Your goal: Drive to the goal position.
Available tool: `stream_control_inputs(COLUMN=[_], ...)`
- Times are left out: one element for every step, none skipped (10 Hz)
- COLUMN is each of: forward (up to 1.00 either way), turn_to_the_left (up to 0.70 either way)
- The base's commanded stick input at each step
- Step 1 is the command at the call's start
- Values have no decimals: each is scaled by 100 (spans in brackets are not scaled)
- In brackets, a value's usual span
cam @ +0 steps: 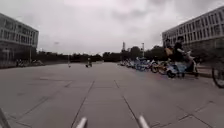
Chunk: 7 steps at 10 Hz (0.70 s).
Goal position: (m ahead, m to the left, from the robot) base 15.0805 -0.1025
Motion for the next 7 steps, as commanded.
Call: stream_control_inputs(forward=[100,100,100,100,100,100,100], turn_to_the_left=[-2,-2,-2,-2,-2,-2,-2])
